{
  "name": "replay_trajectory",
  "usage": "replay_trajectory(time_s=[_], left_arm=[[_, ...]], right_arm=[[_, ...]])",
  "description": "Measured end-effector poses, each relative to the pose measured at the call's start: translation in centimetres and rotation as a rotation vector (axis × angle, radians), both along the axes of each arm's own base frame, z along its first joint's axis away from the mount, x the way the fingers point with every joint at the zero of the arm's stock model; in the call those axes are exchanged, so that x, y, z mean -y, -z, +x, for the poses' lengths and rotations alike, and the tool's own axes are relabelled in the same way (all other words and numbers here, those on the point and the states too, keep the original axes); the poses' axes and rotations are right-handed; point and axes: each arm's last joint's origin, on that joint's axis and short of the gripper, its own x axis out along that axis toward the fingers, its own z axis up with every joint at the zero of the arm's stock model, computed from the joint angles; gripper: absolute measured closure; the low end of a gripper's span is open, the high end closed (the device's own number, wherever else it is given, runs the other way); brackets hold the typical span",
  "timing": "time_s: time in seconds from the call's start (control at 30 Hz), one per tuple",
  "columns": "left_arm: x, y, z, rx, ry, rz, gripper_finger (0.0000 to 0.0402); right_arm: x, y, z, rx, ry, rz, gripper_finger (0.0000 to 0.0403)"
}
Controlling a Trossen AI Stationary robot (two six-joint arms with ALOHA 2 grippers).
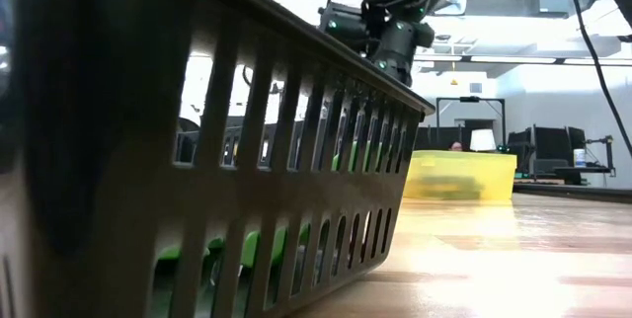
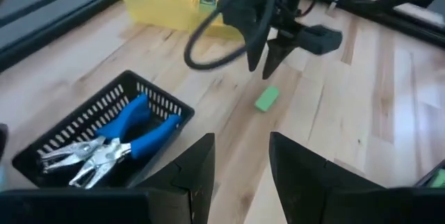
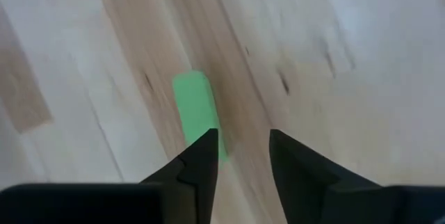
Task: Pick & Place School Supplies
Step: Put the green eraser into the bottom black bin
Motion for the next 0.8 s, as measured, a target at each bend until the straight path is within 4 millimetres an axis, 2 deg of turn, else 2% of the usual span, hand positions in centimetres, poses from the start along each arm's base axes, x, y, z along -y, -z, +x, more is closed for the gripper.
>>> replay_trajectory(time_s=[0.17, 0.3, 0.53, 0.8], left_arm=[[-0.3, 1.5, -0.4, -0.001, -0.027, -0.053, 0.0270], [-0.3, 2.4, -0.4, 0.011, -0.048, -0.091, 0.0270], [-0.3, 3.4, -0.4, 0.036, -0.071, -0.139, 0.0270], [-0.3, 3.9, -0.4, 0.036, -0.072, -0.142, 0.0270]], right_arm=[[-0.9, 2.2, -0.9, -0.009, -0.005, 0.030, 0.0272], [-1.7, 3.2, -1.1, 0.031, -0.002, 0.065, 0.0269], [-2.5, 3.8, -1.3, 0.070, -0.017, 0.086, 0.0268], [-2.4, 4.1, -1.3, 0.093, -0.020, 0.081, 0.0263]])
